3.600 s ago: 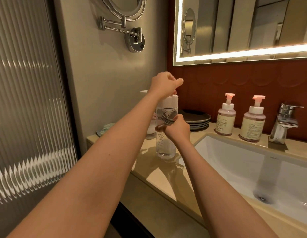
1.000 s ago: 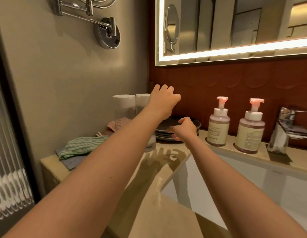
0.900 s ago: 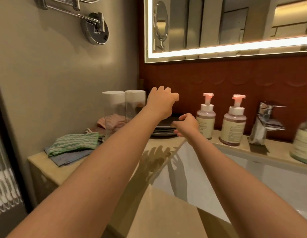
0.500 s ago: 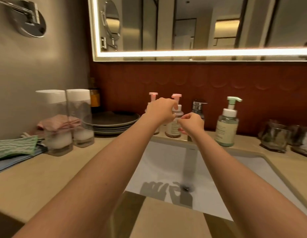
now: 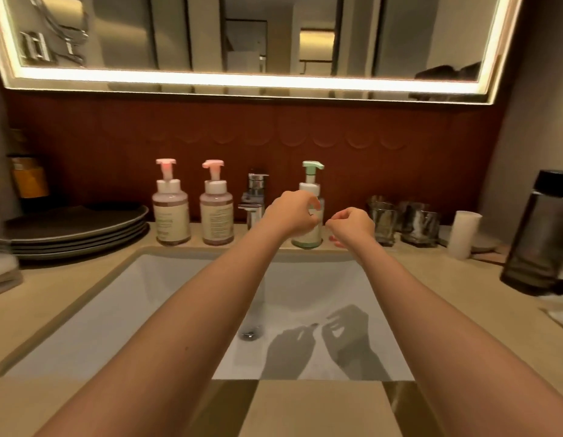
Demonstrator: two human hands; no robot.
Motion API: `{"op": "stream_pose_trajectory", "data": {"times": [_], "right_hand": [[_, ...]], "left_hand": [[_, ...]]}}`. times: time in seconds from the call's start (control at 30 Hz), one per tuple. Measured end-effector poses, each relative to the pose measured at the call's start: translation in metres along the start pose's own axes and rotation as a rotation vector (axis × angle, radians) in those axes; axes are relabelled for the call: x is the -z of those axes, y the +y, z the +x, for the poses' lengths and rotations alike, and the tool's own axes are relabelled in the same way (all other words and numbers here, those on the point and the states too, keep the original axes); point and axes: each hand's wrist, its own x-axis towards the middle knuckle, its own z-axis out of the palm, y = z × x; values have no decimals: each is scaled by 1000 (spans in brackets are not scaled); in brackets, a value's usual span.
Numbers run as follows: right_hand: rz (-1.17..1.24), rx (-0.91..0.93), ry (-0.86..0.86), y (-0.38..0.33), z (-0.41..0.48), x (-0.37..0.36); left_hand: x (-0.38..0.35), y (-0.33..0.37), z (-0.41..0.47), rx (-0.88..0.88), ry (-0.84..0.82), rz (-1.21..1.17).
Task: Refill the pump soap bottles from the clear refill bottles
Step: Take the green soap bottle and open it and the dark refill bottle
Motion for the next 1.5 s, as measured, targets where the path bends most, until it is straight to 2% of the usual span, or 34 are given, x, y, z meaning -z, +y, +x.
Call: {"op": "stream_pose_trajectory", "data": {"times": [0.37, 0.57, 0.8, 0.97, 1.13, 1.27, 1.5], "right_hand": [[-103, -81, 152, 43, 13, 81], [-147, -100, 150, 50, 13, 111], [-87, -79, 42, 39, 30, 63], [-28, -69, -26, 32, 53, 15], [-41, -32, -140, 26, 74, -24], [87, -21, -208, 22, 86, -52], [49, 52, -74, 22, 77, -53]], "left_hand": [[-60, 71, 26, -114, -68, -194], [-76, 77, 38, 63, 56, -330], [-74, 27, 49, 291, 134, -279], [-80, -14, 59, 447, 174, -341], [-82, -48, 74, 392, 97, -447], [-84, -60, 85, 348, 60, -553], [-69, -65, 72, 279, -21, -670]]}}
